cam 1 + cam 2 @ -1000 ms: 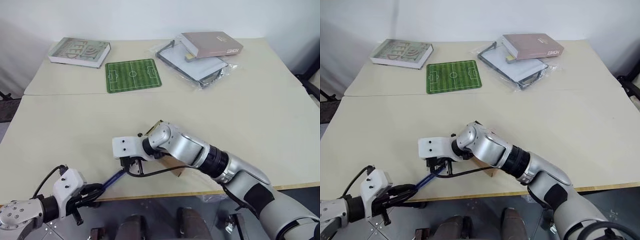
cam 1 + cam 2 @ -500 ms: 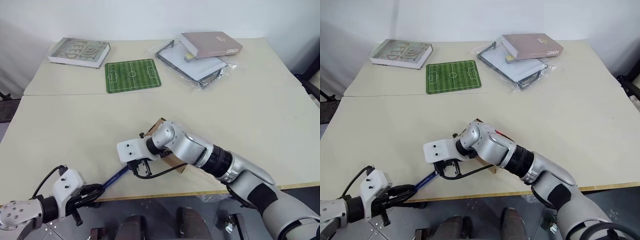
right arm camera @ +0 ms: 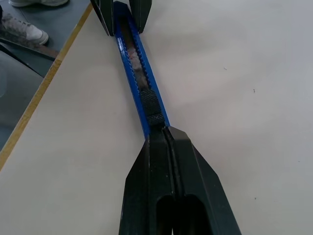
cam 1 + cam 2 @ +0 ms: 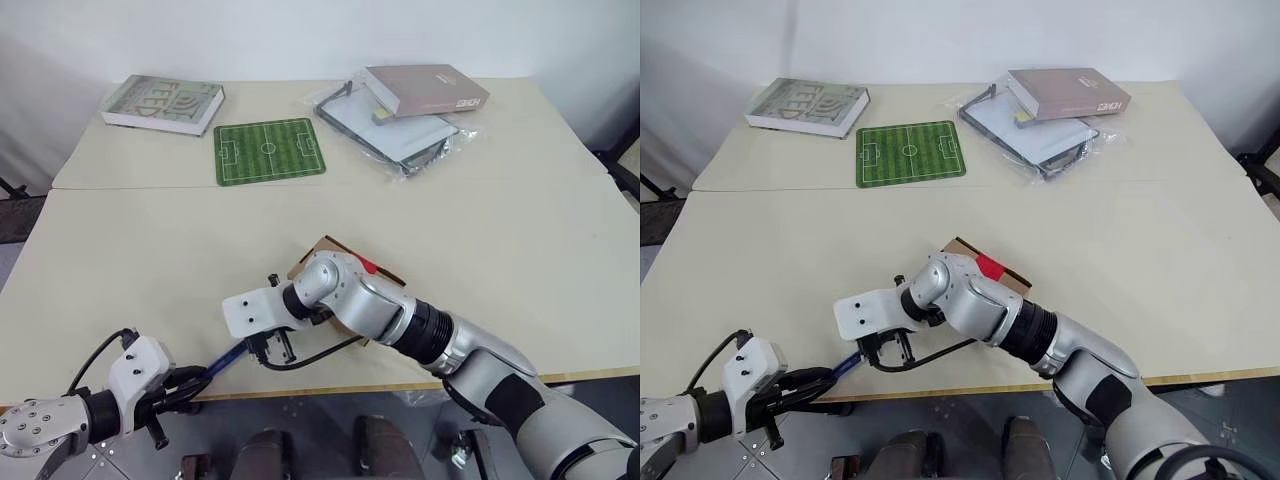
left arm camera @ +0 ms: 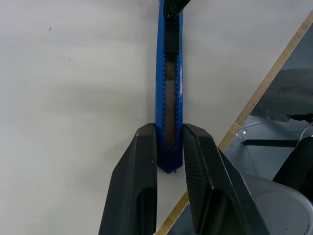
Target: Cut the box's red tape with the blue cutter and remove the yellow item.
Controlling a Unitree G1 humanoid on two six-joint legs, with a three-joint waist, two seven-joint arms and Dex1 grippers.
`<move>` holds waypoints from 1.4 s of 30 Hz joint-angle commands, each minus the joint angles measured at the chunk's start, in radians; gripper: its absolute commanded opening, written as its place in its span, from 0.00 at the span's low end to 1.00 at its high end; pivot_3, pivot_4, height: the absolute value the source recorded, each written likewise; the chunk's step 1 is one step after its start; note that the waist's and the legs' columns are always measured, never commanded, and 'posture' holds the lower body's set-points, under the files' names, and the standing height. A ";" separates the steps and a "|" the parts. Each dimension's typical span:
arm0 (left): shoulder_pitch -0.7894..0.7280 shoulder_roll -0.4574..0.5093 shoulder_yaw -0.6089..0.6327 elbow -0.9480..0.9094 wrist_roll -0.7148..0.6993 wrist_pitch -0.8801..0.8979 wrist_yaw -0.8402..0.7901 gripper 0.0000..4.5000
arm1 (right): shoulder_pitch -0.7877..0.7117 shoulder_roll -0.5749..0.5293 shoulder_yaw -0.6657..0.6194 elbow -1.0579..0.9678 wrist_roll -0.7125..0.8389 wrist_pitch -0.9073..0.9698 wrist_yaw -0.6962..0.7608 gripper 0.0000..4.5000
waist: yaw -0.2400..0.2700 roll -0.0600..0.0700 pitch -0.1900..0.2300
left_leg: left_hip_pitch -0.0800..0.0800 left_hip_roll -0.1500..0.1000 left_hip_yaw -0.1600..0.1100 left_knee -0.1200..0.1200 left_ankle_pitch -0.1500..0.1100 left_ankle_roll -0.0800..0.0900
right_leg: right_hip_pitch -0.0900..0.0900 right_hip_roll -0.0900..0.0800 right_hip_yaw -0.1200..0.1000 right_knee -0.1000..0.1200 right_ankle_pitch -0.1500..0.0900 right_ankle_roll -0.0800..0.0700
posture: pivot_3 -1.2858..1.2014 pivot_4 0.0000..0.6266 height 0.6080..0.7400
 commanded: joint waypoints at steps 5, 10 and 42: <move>-0.017 0.002 -0.011 -0.010 0.012 0.008 0.014 0.09 | 0.027 0.062 0.032 0.008 -0.009 -0.023 0.022 0.01 | 0.001 0.000 0.000 | 0.000 0.000 0.000 0.000 0.000 0.000 | 0.000 0.000 0.000 0.000 0.000 0.000 | 0.52 0.24 1.00; -0.030 0.001 -0.018 -0.006 0.014 0.013 0.017 0.09 | 0.029 0.076 0.024 0.023 -0.016 -0.032 0.027 0.01 | 0.002 0.000 0.000 | 0.000 0.000 0.000 0.000 0.000 0.000 | 0.000 0.000 0.000 0.000 0.000 0.000 | 0.52 0.24 1.00; -0.411 -0.211 -0.047 0.356 0.063 -0.681 0.009 0.09 | -0.320 -0.056 -0.684 0.253 0.442 0.679 -0.053 0.91 | 0.000 0.000 0.001 | -0.002 0.001 0.002 -0.001 0.001 0.000 | -0.002 -0.001 -0.014 0.000 0.002 -0.002 | 0.52 0.24 1.00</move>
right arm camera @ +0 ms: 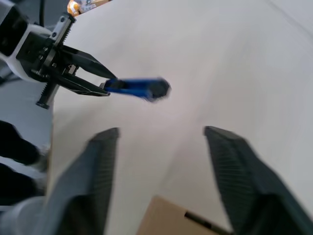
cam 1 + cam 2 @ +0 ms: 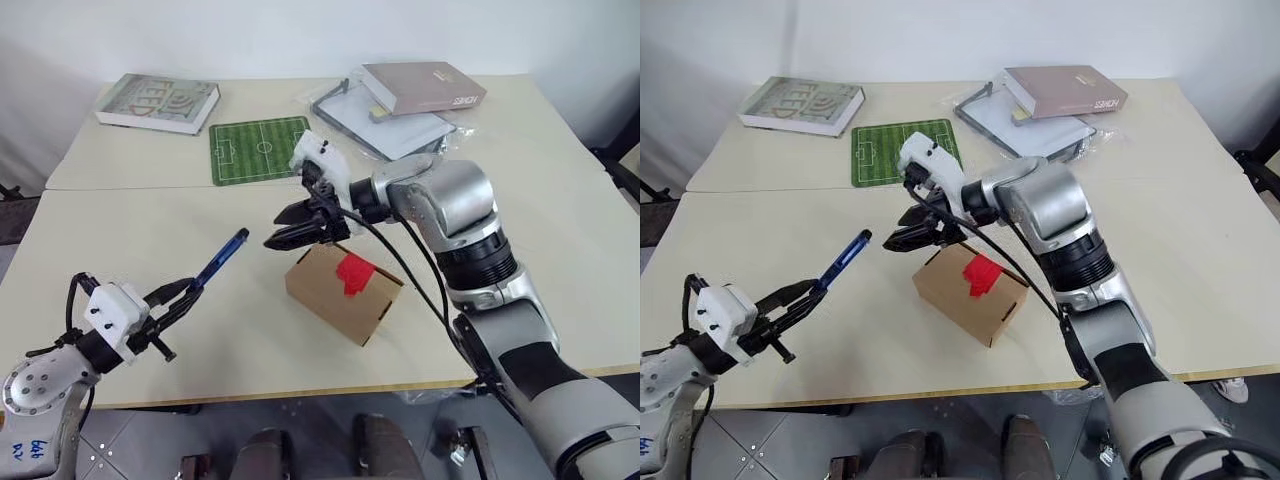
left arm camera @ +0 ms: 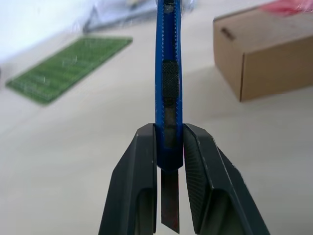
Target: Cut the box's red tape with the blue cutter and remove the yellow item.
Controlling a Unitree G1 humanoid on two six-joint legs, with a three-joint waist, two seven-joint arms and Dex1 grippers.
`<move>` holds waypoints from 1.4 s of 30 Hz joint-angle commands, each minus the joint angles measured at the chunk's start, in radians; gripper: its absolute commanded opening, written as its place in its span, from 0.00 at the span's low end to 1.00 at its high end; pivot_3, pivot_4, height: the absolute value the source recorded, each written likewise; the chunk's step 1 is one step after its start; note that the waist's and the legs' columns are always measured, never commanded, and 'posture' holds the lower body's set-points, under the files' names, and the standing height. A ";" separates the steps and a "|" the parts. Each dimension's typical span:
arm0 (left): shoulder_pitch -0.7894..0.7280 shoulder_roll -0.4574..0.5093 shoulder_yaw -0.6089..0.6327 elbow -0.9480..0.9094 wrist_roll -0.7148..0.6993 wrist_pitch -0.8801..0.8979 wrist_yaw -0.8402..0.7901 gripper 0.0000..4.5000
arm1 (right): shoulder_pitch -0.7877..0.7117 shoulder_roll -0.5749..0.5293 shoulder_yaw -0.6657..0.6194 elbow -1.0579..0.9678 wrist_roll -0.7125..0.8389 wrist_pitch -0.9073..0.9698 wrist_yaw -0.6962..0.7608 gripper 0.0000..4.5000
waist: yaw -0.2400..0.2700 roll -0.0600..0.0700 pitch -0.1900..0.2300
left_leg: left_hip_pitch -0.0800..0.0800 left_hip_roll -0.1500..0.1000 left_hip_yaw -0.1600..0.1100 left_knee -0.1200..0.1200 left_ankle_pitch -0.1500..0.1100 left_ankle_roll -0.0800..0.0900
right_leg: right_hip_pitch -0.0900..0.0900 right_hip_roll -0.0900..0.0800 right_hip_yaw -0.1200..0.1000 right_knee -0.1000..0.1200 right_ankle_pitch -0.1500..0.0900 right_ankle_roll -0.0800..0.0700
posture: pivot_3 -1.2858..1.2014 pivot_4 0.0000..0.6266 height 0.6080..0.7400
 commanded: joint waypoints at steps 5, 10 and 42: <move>-0.113 -0.024 -0.100 0.093 0.049 -0.171 -0.008 0.09 | -0.159 0.027 -0.095 0.167 0.099 0.124 -0.051 0.99 | 0.002 0.000 0.000 | 0.000 0.000 0.000 0.001 0.000 0.000 | 0.001 0.000 -0.006 0.000 0.001 -0.001 | 0.52 0.24 1.00; -0.155 -0.033 -0.134 0.125 0.043 -0.190 0.001 0.09 | -0.158 0.006 -0.031 0.155 0.134 0.142 -0.019 0.99 | 0.001 0.000 0.000 | 0.000 0.001 0.000 0.001 0.000 0.000 | 0.001 -0.001 -0.013 0.000 0.003 -0.002 | 0.52 0.24 1.00; -0.160 -0.047 -0.184 0.097 0.036 -0.198 0.035 0.09 | -0.144 0.009 0.130 0.211 0.129 0.063 0.011 0.22 | 0.003 0.000 0.000 | -0.001 0.001 -0.001 0.005 0.000 0.000 | 0.001 -0.001 -0.016 0.000 0.003 -0.003 | 0.52 0.24 1.00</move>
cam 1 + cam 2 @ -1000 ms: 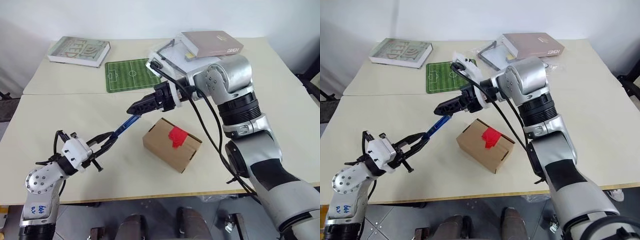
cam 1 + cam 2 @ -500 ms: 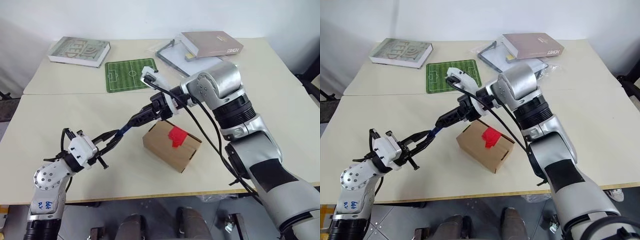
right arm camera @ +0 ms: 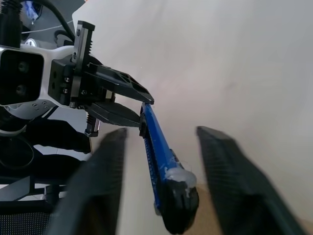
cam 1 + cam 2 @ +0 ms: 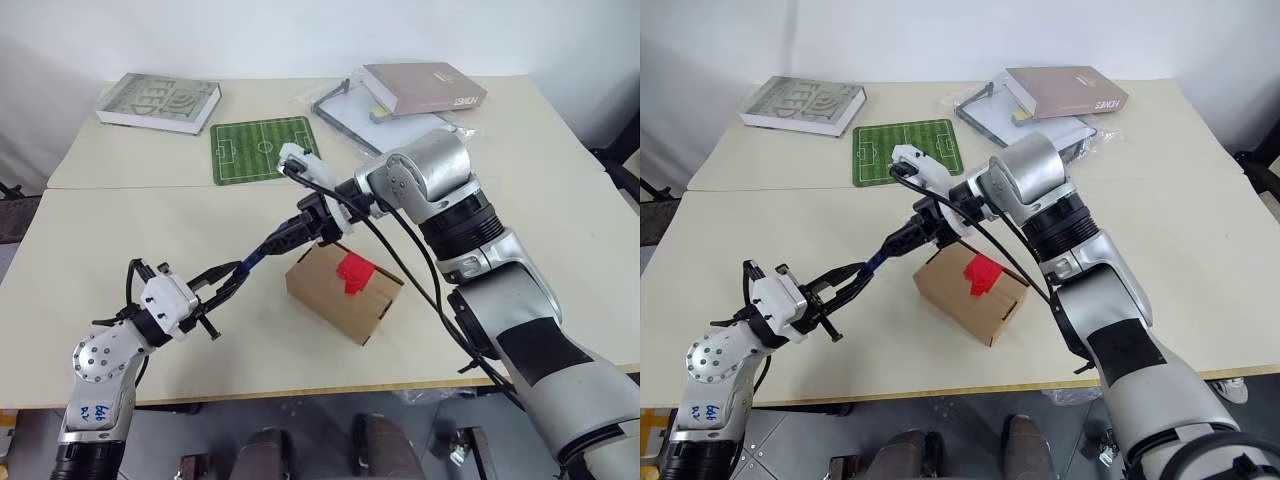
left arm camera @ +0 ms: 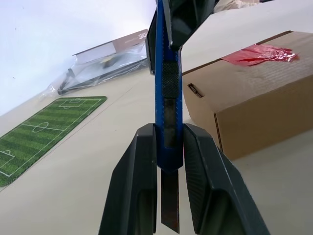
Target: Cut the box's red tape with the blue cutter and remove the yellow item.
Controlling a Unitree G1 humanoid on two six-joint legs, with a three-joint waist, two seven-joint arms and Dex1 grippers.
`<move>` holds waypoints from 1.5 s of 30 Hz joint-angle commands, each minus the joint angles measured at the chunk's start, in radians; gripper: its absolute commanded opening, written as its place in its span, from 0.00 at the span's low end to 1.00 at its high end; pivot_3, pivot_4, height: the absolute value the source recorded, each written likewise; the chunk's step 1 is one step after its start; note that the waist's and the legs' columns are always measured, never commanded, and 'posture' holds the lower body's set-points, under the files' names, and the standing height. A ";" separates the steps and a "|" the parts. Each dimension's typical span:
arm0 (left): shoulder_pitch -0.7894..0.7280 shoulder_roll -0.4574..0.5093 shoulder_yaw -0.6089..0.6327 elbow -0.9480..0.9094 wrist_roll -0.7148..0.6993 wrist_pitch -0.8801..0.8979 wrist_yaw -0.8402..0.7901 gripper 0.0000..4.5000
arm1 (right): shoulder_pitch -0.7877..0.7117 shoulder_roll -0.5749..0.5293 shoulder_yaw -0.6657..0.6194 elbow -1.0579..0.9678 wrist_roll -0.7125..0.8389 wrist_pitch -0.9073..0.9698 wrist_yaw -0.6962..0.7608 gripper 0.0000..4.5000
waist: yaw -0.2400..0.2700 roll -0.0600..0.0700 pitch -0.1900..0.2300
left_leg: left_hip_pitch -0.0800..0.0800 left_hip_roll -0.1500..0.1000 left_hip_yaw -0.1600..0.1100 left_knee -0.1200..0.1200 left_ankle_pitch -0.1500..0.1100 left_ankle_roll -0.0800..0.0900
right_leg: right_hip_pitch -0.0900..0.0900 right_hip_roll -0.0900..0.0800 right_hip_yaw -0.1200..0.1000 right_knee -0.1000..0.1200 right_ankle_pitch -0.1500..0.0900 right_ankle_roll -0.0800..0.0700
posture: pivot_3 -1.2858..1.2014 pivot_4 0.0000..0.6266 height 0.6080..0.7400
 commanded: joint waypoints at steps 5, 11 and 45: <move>0.004 0.002 0.014 -0.042 -0.014 -0.002 0.027 0.09 | -0.013 -0.016 -0.006 -0.016 0.006 -0.033 0.019 0.04 | 0.000 0.000 0.000 | 0.000 0.000 0.000 0.001 0.000 0.000 | 0.000 0.000 0.000 0.000 0.000 0.000 | 0.52 0.24 1.00; 0.003 0.041 0.024 -0.081 -0.011 0.229 0.091 0.37 | -0.005 -0.033 -0.041 -0.058 0.024 -0.025 0.013 0.04 | 0.001 0.000 0.000 | -0.001 0.000 -0.001 0.002 0.000 0.000 | 0.000 0.000 0.000 0.000 0.000 0.000 | 0.52 0.24 1.00; -0.107 -0.157 -0.162 -0.341 -0.233 0.614 0.284 0.81 | 0.480 -0.295 -0.504 -0.749 0.257 -0.039 -0.259 0.04 | 0.030 0.000 0.001 | -0.002 -0.002 0.003 0.008 0.000 0.001 | 0.002 0.001 0.003 -0.001 0.001 -0.001 | 0.52 0.24 1.00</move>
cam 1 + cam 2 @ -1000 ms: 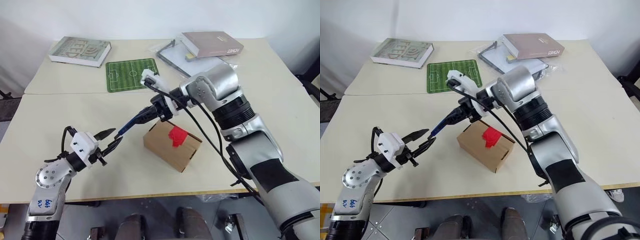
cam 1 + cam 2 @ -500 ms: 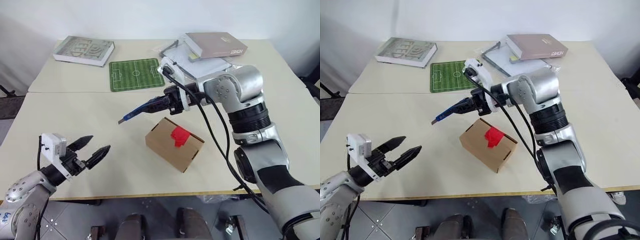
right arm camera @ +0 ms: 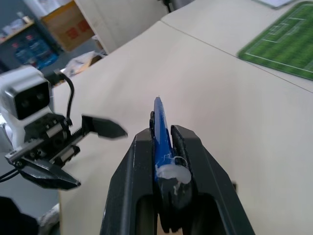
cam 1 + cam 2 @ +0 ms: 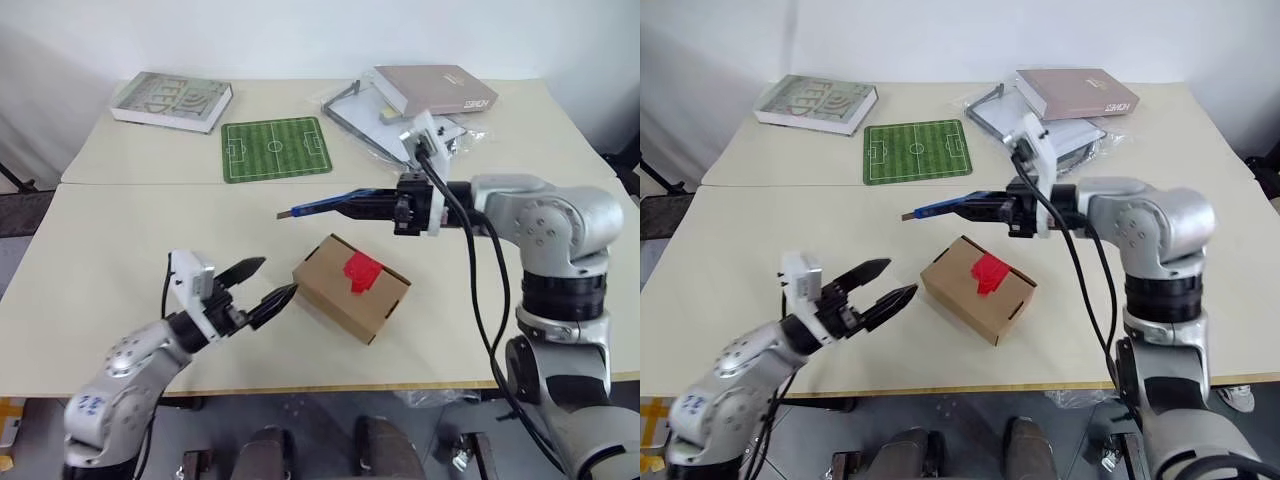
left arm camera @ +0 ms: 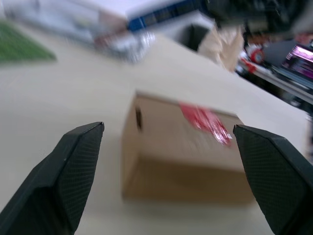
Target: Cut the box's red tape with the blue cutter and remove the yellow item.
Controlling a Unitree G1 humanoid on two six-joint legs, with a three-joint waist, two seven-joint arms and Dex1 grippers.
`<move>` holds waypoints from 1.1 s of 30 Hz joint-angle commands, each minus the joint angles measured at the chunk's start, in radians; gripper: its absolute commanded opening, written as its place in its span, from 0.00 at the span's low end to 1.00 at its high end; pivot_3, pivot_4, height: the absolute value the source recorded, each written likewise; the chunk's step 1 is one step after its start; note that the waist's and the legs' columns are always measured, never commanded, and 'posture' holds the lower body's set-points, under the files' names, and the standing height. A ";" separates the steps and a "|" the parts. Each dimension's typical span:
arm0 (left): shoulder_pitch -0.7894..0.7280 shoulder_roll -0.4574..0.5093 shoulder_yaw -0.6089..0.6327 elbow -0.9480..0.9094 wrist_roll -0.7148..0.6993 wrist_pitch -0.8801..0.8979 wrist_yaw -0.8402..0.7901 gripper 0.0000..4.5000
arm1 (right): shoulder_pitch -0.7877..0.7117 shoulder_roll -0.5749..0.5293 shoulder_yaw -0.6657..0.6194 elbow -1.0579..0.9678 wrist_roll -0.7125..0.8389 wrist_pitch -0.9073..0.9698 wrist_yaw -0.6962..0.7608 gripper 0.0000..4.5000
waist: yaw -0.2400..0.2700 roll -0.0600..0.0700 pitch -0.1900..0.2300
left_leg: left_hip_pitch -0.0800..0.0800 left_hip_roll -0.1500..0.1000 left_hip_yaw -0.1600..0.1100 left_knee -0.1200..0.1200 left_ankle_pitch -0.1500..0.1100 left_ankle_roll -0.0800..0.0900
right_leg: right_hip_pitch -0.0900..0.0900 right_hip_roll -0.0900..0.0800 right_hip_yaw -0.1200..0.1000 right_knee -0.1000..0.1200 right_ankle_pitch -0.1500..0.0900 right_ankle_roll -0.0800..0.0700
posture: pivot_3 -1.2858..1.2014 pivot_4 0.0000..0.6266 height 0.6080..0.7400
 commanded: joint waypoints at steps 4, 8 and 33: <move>-0.106 -0.019 -0.123 0.064 0.152 -0.098 -0.024 0.55 | 0.072 -0.101 -0.065 -0.154 0.051 -0.026 -0.035 0.04 | 0.000 0.000 0.000 | 0.000 0.000 0.001 0.000 0.000 0.000 | 0.000 0.000 0.000 0.000 0.000 0.000 | 0.52 0.24 1.00; -0.160 0.001 -0.187 0.120 0.165 -0.012 -0.060 0.27 | 0.155 -0.203 -0.040 -0.230 0.020 -0.070 -0.052 0.04 | 0.016 0.000 0.000 | 0.000 0.001 0.001 0.000 0.000 0.001 | 0.000 0.000 0.000 -0.001 0.000 0.000 | 0.52 0.24 1.00; -0.242 -0.017 -0.231 0.199 0.177 0.117 -0.108 0.00 | 0.299 -0.274 0.033 -0.310 -0.023 -0.195 -0.140 0.04 | 0.030 -0.001 0.000 | 0.001 0.001 0.000 0.001 0.001 0.002 | 0.003 0.000 0.000 -0.003 0.001 0.000 | 0.52 0.24 1.00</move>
